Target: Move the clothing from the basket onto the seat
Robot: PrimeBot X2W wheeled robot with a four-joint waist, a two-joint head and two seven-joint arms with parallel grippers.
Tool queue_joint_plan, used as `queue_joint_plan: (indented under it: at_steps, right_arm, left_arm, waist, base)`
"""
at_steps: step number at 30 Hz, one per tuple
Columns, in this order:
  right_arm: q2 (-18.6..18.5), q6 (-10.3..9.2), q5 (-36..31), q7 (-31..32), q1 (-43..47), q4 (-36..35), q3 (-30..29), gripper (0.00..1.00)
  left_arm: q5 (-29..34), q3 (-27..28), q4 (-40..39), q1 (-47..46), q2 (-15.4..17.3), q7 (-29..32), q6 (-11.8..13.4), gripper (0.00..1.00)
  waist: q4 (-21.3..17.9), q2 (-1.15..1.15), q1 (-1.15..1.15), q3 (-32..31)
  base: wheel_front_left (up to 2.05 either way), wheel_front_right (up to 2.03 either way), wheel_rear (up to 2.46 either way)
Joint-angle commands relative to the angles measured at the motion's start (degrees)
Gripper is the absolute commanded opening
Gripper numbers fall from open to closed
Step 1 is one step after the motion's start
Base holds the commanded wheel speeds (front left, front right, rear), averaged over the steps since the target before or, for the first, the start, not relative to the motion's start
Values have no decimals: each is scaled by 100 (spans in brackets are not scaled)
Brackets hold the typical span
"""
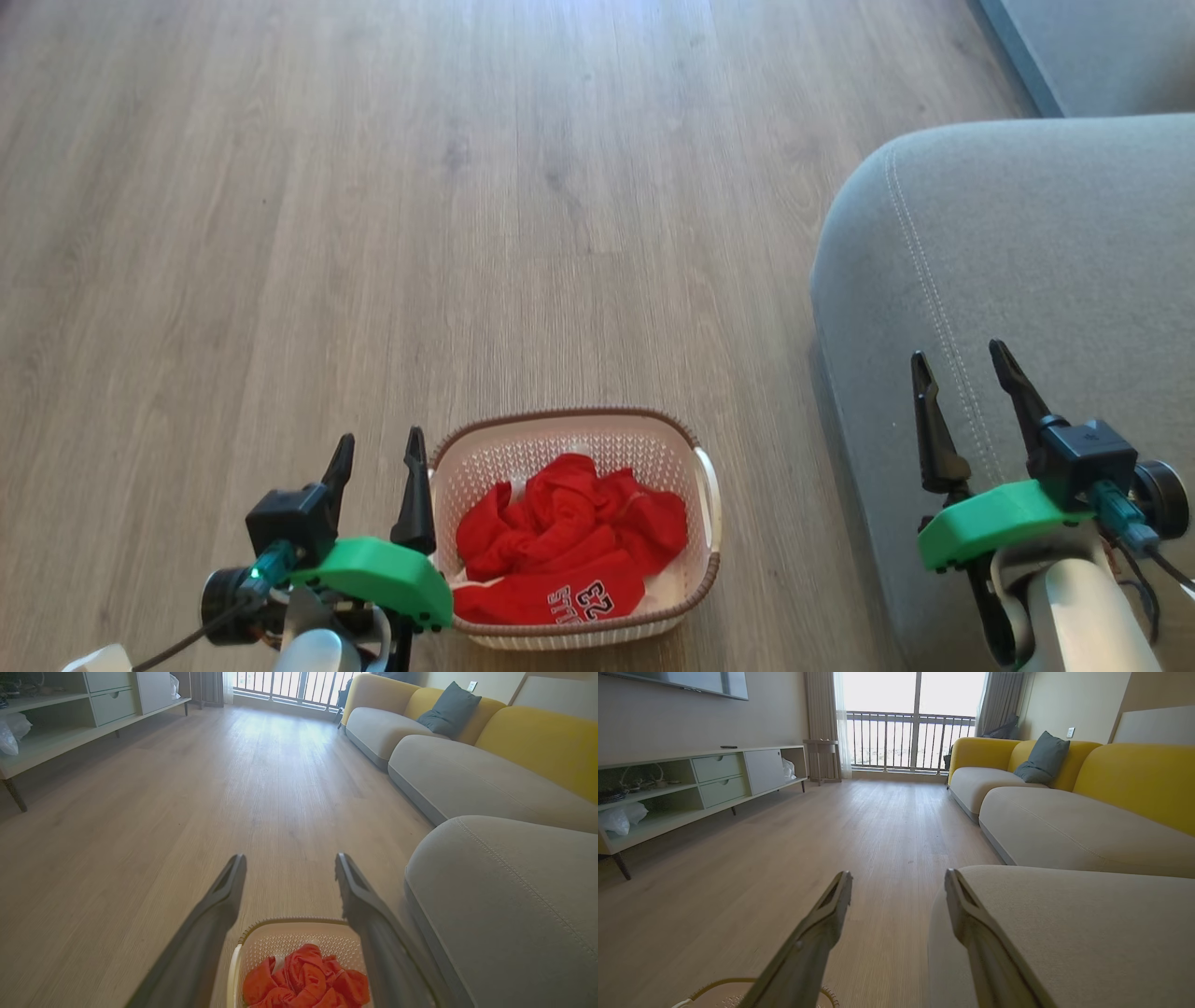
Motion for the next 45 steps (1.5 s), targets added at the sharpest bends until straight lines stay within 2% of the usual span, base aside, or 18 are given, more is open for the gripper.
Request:
queue_joint_plan:
  at_steps: [1, 7, 13, 21, 29, 33, 38, 41, 45]
  right_arm:
    - [0, 0, -8, -54, -308, -214, 116, 100]
    - [-39, 0, -51, -54, -363, -389, 45, 100]
    - [-143, 0, 4, -54, -660, -674, 50, 100]
    - [-255, 0, 351, -54, -1100, -1228, -22, 100]
    - [-336, 0, 389, -54, -1298, -1615, -45, 100]
    - [-297, 0, 458, -54, -1397, -1829, -191, 100]
    - [-261, 0, 461, -54, -1424, -2007, -144, 100]
    - [-261, 0, 426, -54, -1457, -2073, -94, 100]
    - [-214, 0, 438, -54, -1545, -2134, -31, 100]
  left_arm:
    - [17, 171, -194, -213, 11, -72, 12, 100]
    - [6, 50, -157, -385, 10, -72, 51, 100]
    - [135, -115, 87, -867, 10, -72, 78, 100]
    - [127, -452, 821, -1939, 10, -72, 89, 100]
    - [53, -1000, 2025, -2947, 10, -72, 29, 100]
    - [49, -1430, 2927, -3638, 10, -72, -111, 100]
    - [423, -2338, 4070, -4509, 10, -72, -411, 100]
    - [253, -2680, 4534, -4862, 10, 82, -578, 100]
    - [-23, -2907, 4942, -5234, 10, 324, -569, 100]
  waist:
    - [-22, 0, 0, 48]
    - [-145, 0, 0, 571]
    - [-321, 0, 0, 1503]
    - [-451, 0, 0, 2832]
    - [-584, 0, 0, 3735]
    - [-634, 0, 0, 4283]
    - [-654, 0, 0, 4820]
    - [-688, 0, 0, 5059]
    - [-777, 0, 0, 5306]
  base:
    - [0, 0, 0]
    - [0, 0, 0]
    - [0, 0, 0]
    - [0, 0, 0]
    - [0, 0, 0]
    - [0, 0, 0]
    - [0, 0, 0]
    - [0, 0, 0]
    - [0, 0, 0]
